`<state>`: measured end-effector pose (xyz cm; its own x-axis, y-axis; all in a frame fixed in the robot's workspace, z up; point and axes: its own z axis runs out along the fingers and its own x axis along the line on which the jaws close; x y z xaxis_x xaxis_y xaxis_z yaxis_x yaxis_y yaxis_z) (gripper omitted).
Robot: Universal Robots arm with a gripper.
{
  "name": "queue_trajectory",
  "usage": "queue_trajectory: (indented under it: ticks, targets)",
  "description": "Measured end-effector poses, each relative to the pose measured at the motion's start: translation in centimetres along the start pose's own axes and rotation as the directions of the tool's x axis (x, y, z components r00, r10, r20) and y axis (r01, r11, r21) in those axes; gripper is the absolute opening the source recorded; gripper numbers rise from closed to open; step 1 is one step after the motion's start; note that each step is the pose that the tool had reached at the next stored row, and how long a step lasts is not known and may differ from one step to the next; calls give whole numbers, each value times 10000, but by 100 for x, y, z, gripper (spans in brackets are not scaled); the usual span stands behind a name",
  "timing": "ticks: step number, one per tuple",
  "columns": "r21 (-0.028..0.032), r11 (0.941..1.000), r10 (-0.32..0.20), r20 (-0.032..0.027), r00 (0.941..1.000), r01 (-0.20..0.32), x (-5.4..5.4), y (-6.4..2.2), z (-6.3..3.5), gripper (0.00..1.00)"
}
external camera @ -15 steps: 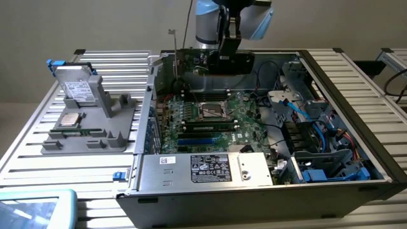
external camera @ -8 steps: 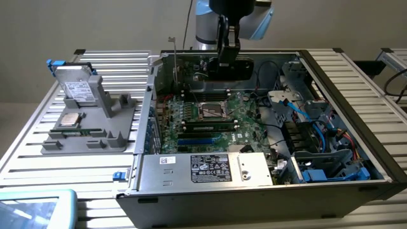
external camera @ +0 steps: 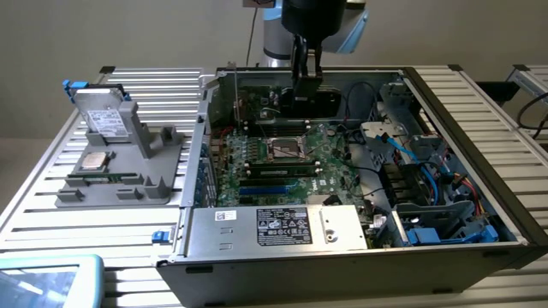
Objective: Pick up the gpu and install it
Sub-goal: 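Insert the gpu into the slot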
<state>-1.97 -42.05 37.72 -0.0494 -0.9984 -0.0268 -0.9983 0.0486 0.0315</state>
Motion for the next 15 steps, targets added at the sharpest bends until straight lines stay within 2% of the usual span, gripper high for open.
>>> queue_trajectory:
  ticks: [4,5,9,10,11,15]
  targets:
    - [36,10000,-79,-1,10000,79,36,1,25,27]
    - [82,9999,-100,1,10000,100,41,7,30,27]
    - [402,9991,-142,1,9999,141,54,48,44,27]
    - [451,9989,-149,-4,9999,149,56,60,48,27]
    - [472,9988,-157,-16,9999,158,59,70,50,27]
    - [476,9986,-208,-114,9997,214,64,87,62,27]
